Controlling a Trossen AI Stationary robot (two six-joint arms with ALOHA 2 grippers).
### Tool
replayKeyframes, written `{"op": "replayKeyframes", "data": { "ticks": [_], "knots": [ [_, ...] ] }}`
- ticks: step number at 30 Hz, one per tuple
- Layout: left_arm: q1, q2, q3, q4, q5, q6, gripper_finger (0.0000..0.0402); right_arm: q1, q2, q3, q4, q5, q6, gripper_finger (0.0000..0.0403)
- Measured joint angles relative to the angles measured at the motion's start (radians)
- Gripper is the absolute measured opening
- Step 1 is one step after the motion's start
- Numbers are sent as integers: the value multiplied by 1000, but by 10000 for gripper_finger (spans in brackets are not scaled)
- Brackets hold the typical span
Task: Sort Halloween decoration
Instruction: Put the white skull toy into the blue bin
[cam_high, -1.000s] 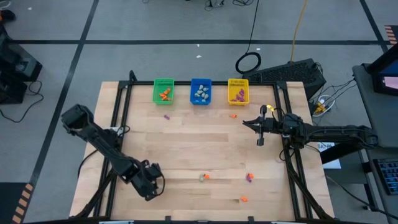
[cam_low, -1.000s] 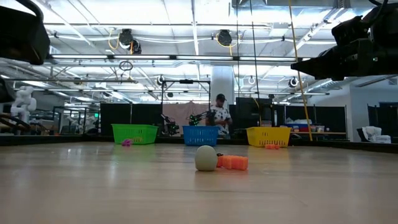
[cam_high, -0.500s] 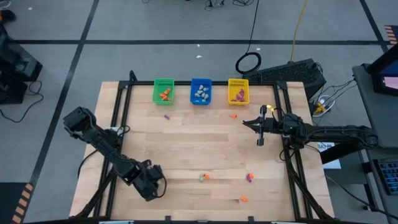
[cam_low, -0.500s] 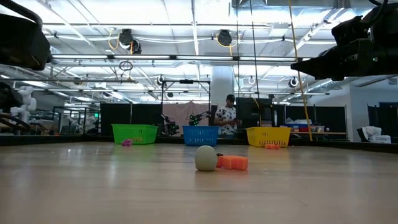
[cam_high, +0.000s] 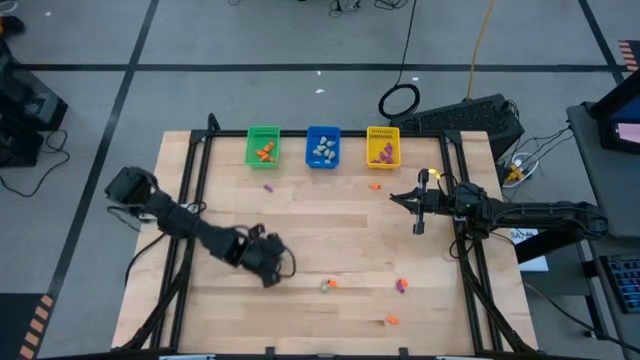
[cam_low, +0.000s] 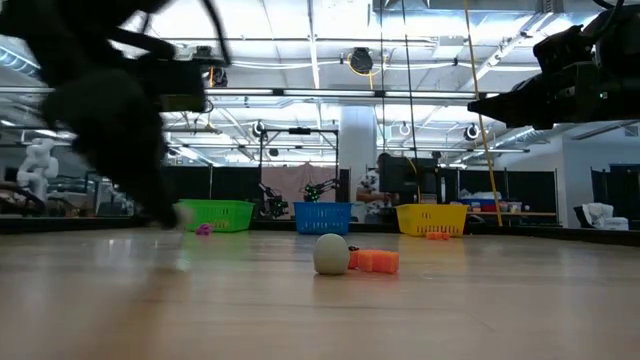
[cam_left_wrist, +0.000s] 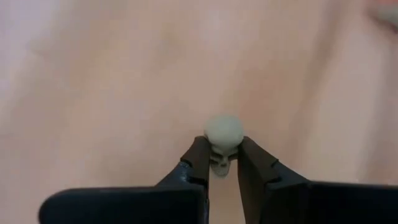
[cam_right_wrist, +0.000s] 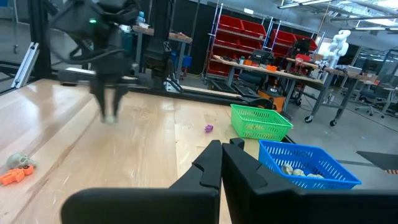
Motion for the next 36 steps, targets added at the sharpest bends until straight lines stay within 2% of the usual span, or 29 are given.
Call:
{"op": "replayKeyframes", "data": {
  "ticks": [5, 10, 14, 20, 27, 32, 36],
  "knots": [
    [167, -29, 1, 48, -105, 108, 37, 0, 0, 0, 0, 0, 0, 0],
    [363, -29, 0, 202, -120, 272, 37, 0, 0, 0, 0, 0, 0, 0],
    [521, -29, 8, 376, -61, 432, 37, 0, 0, 0, 0, 0, 0, 0],
    [735, 19, 142, 388, 106, 572, 37, 0, 0, 0, -1, 1, 0, 0],
    [856, 165, 367, 352, 203, 658, 37, 0, 1, 0, -6, 2, 0, 0],
    [893, 278, 505, 315, 261, 684, 37, 0, 2, 0, -22, 1, 0, 0],
    [909, 355, 587, 281, 263, 707, 37, 0, 3, 0, -40, 1, 0, 0]
  ]
}}
